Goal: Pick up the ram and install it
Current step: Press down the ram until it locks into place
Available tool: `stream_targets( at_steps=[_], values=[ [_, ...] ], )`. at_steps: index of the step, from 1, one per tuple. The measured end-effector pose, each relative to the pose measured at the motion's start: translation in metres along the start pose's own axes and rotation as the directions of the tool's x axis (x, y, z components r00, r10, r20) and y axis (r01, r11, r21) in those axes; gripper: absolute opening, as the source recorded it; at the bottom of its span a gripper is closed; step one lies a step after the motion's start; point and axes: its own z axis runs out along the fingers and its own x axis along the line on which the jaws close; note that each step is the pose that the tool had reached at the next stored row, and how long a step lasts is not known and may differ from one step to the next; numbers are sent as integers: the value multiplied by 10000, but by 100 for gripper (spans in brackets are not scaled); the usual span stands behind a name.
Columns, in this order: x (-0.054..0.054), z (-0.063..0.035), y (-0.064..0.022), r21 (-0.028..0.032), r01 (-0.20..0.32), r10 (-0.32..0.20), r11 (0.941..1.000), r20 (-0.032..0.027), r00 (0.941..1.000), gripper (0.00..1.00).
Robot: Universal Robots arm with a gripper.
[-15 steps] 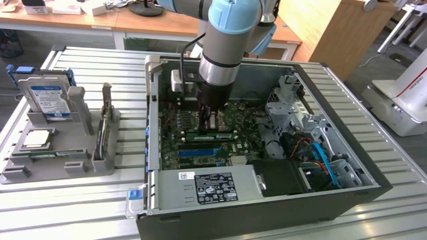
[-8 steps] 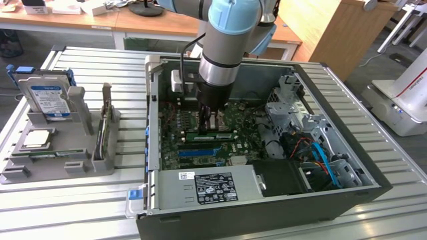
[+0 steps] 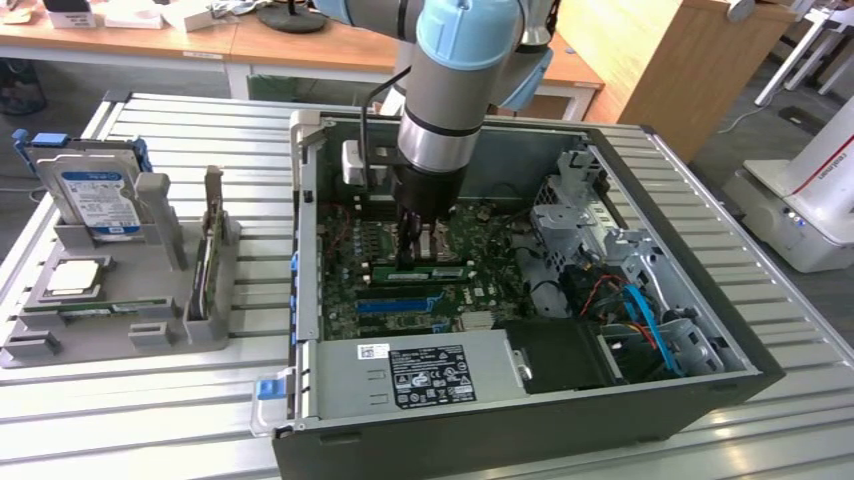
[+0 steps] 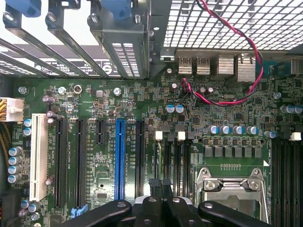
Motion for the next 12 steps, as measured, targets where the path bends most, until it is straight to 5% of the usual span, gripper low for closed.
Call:
stream_targets(
  at_steps=[12],
  values=[
    [0, 13, -1, 0, 0, 0, 10000, 0, 10000, 11]
  ],
)
